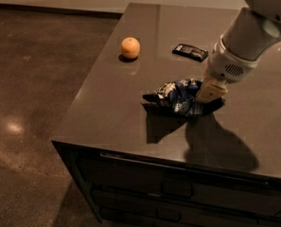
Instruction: Move blue chip bag near orange
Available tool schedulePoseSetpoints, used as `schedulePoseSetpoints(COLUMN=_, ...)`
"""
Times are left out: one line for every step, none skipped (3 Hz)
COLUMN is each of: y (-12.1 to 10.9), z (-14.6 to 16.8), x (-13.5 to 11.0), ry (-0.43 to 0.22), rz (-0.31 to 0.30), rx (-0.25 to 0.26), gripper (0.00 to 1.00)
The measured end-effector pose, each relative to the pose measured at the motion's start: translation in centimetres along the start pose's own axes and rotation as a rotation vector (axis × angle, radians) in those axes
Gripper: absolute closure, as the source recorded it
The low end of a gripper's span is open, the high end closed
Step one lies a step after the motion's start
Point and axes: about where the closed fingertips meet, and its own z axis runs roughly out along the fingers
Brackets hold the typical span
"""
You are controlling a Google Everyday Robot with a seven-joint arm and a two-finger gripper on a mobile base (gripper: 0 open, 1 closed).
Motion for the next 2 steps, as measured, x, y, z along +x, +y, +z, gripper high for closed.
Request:
schedulePoseSetpoints(y=-1.5, z=-1.1, x=-3.1, ry=-0.027, rz=0.016, rx=0.015, gripper=1.00)
schedulePoseSetpoints(y=-3.0, z=-0.7, x=-6.3, ry=-0.025, rz=0.019, rx=0.035, gripper=1.00)
